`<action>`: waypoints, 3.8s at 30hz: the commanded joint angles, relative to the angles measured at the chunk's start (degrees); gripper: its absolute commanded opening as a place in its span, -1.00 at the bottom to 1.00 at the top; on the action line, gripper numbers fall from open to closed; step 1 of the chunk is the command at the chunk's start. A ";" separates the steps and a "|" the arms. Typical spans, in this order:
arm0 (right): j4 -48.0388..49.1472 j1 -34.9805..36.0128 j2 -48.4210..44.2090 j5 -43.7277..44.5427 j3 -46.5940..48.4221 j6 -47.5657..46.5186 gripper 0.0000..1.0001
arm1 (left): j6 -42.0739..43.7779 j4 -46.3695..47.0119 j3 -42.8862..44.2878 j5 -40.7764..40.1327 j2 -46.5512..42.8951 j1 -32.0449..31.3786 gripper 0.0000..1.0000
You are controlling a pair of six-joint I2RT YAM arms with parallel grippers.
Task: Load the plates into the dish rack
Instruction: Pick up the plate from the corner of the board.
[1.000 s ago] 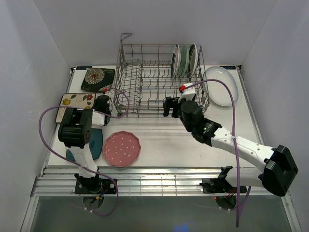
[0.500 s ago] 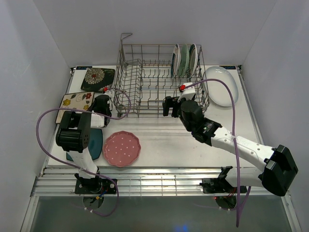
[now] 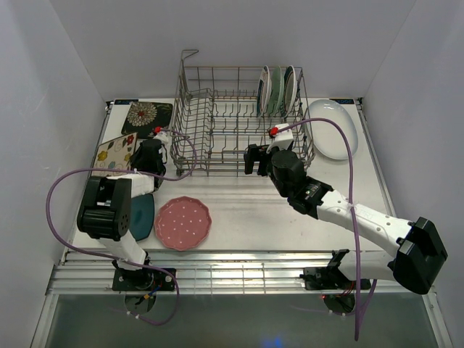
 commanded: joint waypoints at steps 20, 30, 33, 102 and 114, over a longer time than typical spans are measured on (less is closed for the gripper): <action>1.47 0.19 0.52 -1.43 2.85 0.25 0.79 | -9.57 -21.33 9.25 6.01 -17.45 2.54 -1.00; 1.56 0.19 0.25 -1.52 2.58 0.25 0.80 | -10.80 -28.18 14.08 9.27 -21.92 3.51 -1.00; 1.56 0.19 0.34 -1.52 2.58 0.16 0.79 | -10.98 -30.38 16.45 9.44 -22.89 3.60 -1.00; 24.49 15.48 21.33 -22.95 17.78 -12.93 0.79 | -33.65 -61.76 67.62 31.16 -16.30 5.53 -1.00; 29.95 17.33 34.26 -25.60 31.14 -13.37 0.80 | -39.89 -58.51 60.58 29.22 -16.57 5.71 -1.00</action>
